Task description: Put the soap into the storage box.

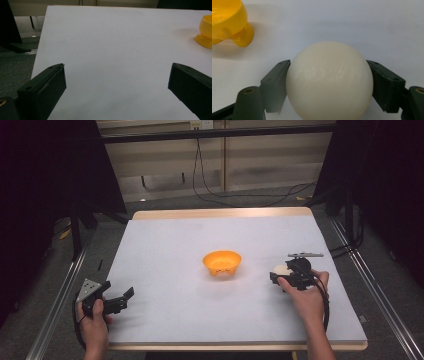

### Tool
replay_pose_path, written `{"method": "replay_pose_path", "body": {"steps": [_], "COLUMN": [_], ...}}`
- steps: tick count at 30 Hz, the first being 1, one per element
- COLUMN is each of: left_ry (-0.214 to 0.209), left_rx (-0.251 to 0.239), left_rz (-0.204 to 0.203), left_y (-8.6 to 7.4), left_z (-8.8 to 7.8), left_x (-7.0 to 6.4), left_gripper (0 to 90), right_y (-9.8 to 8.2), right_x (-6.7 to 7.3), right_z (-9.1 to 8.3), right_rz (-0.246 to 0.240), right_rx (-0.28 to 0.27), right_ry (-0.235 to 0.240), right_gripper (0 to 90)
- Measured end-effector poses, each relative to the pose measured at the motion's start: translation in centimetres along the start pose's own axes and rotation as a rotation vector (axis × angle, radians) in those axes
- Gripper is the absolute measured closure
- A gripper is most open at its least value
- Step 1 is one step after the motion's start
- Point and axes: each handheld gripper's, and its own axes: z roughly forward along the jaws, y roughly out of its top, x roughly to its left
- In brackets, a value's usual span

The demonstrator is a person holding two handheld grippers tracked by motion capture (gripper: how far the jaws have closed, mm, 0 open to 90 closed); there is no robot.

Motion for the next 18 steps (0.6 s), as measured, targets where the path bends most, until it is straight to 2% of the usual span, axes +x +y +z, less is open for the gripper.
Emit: {"method": "replay_pose_path", "body": {"steps": [18], "left_ry": [-0.002], "left_rx": [-0.001], "left_rz": [-0.002], "left_y": [0.0], "left_z": [0.0], "left_x": [0.0], "left_gripper": [1.3], "right_y": [1.0], "right_x": [2.2], "right_z": [0.4], "right_rz": [-0.036], "right_rx": [0.004], "right_ry": [0.018], "right_gripper": [23.8]}}
